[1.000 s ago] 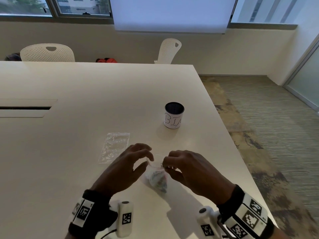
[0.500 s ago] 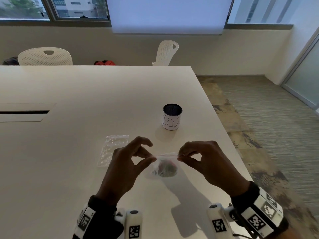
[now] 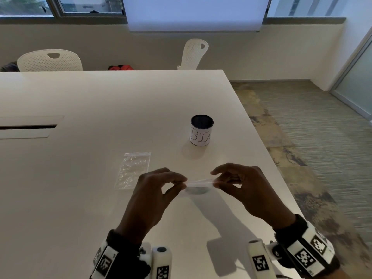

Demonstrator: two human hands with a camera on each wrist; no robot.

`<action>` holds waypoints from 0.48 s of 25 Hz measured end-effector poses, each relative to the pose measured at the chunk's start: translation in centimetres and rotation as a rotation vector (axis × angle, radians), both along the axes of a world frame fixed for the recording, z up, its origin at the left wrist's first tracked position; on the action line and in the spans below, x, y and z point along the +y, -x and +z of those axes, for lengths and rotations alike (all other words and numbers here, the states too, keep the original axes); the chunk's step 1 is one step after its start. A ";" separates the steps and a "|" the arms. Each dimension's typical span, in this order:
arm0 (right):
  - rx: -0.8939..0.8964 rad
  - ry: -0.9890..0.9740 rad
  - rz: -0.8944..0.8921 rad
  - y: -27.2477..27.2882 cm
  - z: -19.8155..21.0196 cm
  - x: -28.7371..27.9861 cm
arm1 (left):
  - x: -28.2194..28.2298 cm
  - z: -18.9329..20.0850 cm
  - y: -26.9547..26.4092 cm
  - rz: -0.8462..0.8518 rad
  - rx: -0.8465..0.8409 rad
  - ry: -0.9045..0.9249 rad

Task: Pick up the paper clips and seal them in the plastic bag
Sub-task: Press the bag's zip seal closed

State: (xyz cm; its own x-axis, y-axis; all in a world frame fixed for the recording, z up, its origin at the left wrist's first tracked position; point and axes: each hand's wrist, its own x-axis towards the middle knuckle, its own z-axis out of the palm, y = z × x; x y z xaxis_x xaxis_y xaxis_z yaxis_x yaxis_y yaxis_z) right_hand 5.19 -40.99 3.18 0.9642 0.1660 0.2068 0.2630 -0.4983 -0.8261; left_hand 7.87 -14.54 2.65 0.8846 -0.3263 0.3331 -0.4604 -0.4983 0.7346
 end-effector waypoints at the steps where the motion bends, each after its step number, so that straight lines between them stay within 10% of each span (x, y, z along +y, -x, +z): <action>1: 0.009 0.004 0.015 0.0 -0.2 -0.1 | 0.0 -0.2 0.0 0.000 0.022 0.007; 12: 0.281 -0.259 -0.056 -2.1 -4.5 0.4 | -1.6 -5.0 -1.7 0.040 0.514 0.354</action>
